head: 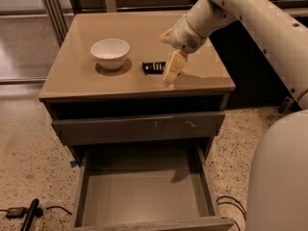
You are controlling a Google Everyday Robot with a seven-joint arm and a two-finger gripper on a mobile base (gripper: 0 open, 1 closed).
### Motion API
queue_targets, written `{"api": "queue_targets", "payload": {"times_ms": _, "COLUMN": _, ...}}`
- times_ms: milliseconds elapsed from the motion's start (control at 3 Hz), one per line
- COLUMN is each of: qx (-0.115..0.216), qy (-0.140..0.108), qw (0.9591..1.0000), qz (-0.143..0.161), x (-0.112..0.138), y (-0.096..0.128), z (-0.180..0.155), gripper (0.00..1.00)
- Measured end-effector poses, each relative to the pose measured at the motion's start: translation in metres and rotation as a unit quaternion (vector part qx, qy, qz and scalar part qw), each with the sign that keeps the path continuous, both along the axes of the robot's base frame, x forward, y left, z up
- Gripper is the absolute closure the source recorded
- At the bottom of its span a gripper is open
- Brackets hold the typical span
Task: Place rxbar chocolate into middle drawer
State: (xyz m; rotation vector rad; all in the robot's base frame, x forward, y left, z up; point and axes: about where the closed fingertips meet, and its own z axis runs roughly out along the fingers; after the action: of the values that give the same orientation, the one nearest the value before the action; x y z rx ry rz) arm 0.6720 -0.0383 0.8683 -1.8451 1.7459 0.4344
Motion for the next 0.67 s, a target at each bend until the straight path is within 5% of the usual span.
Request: {"api": "queue_targets", "payload": {"times_ms": 667, "qx": -0.014, "qy": 0.007, "qw": 0.9998, "qz": -0.011, "x": 0.029, "y": 0.000, "z": -0.028, "gripper": 0.00}}
